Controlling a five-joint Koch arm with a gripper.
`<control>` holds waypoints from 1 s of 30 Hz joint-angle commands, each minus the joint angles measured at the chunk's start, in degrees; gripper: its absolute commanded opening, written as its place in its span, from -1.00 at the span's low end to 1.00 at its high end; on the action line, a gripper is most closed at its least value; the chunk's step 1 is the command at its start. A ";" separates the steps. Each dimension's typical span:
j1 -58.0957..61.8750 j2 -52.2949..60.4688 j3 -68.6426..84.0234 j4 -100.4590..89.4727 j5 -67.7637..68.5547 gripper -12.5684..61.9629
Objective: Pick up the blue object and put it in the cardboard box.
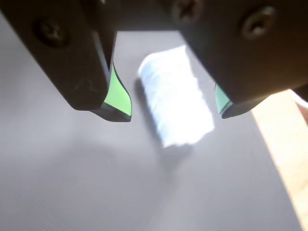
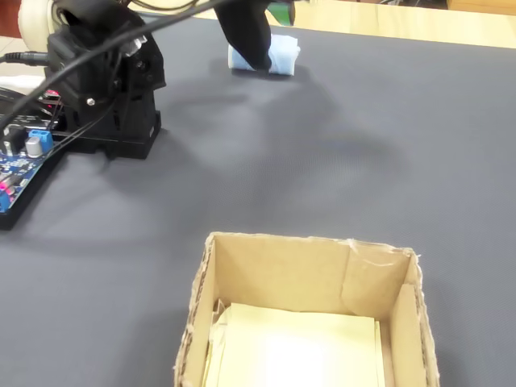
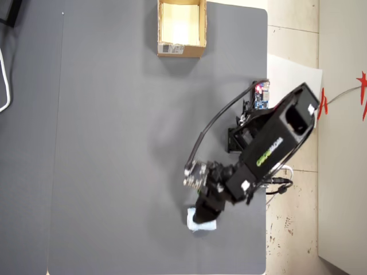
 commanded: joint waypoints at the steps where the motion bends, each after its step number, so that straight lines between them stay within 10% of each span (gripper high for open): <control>1: -0.97 -0.26 -4.57 0.88 4.57 0.22; 21: -13.27 -18.98 -21.18 5.45 2.46 0.21; 30: -9.32 -22.41 -20.30 1.58 2.72 -0.16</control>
